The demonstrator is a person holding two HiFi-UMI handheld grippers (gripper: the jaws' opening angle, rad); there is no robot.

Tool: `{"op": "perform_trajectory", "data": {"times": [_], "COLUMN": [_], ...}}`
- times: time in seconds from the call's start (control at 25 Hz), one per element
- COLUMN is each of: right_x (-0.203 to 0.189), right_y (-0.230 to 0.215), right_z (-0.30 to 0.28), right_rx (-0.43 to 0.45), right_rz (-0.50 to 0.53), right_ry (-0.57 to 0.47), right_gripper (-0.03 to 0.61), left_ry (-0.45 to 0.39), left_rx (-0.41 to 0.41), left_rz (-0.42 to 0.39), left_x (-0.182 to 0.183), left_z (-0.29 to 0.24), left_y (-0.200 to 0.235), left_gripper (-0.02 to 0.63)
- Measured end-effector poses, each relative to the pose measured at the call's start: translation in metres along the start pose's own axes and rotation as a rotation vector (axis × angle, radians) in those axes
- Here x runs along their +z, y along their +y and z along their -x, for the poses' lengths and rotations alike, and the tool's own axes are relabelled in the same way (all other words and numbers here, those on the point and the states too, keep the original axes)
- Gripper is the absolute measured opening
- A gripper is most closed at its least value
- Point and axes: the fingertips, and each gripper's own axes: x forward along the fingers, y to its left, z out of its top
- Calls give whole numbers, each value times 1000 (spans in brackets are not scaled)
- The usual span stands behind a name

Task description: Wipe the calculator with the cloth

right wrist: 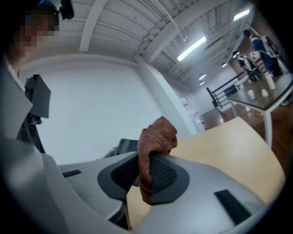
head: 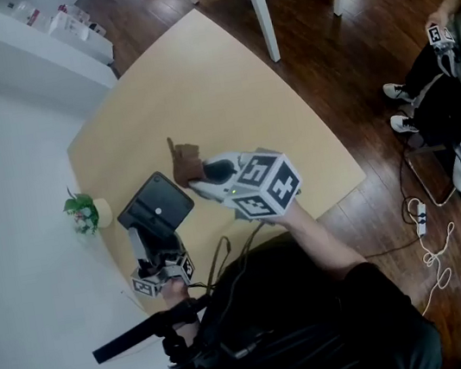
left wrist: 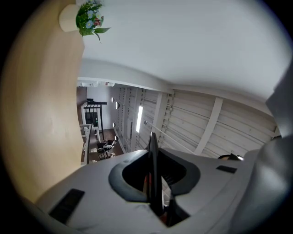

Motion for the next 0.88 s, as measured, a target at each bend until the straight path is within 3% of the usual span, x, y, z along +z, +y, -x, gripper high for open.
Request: {"op": "perform_trajectory", "data": {"times": [0.12,0.2,0.32,0.56,0.72,0.8,0.88], "right_x": [2,-14,-31,-40,-45,-36,-21], "right_y": [59,75,63,4,-35,-30,-4], "right_z": [-20,-39,-50,-37,-12,-4,-4], "right_rx": [184,210,158,17,-120,-105,-11], "right_rz": [72,124,140,36,11,0,-1], "right_ry": [38,102,151,143,146,114,80], "right_gripper": [66,66,69,69,66,64,64], "left_ry": [43,72,73,39,-50,-69,-72], "left_rx": [2,-3,3,-1,-26,-24,-14], "left_rz": [-21,-29,-20,6,53,45,32], "left_x": [-13,-21,-24,-16,-2,4,8], "left_z": [-6,-10,-9,0,6,7,6], "left_y": [0,-2,-2,-2,1,2,4], "left_gripper": [64,64,74,81,60,61,61]}}
